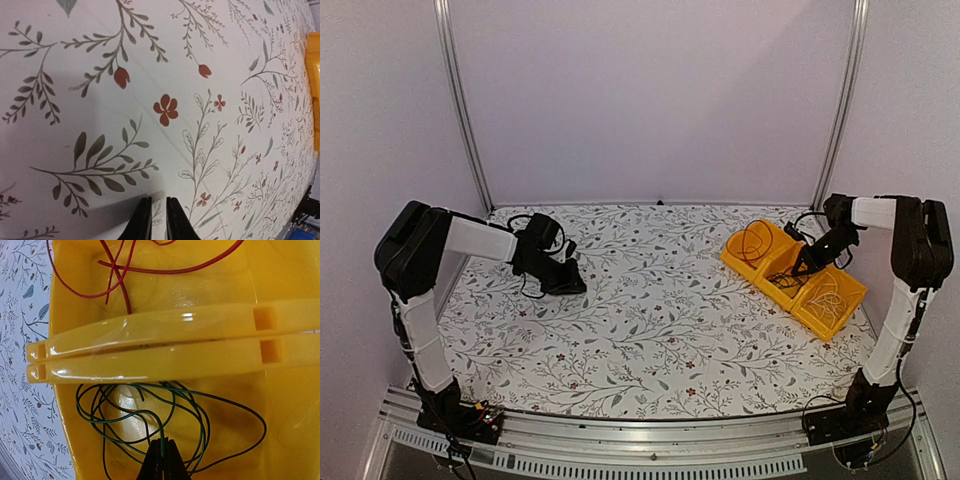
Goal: Untangle the cables
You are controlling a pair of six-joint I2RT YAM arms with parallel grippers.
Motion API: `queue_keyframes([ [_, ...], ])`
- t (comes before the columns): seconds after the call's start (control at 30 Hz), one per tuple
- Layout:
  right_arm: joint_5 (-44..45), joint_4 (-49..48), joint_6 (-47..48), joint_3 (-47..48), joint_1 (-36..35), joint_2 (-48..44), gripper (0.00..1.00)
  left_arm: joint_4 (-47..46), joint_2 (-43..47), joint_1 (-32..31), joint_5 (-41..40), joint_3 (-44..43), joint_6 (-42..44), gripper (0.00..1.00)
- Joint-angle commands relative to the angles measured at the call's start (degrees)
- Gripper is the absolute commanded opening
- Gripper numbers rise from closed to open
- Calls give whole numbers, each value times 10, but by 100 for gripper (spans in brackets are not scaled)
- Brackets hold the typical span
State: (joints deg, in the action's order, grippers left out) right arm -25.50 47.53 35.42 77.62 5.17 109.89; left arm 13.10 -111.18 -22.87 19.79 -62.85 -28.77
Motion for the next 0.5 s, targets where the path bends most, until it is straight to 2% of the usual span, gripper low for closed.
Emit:
queue_keyframes([
  [0.0, 16, 10, -28, 36, 0, 15, 3, 53, 11, -5, -25, 19, -4, 9],
  [0.27, 63, 44, -4, 39, 0, -108, 46, 61, 41, -6, -43, 30, 0, 10],
  [0.47, 71, 73, 24, 85, 0, -182, 59, 97, 79, -6, -79, -15, 30, 11],
])
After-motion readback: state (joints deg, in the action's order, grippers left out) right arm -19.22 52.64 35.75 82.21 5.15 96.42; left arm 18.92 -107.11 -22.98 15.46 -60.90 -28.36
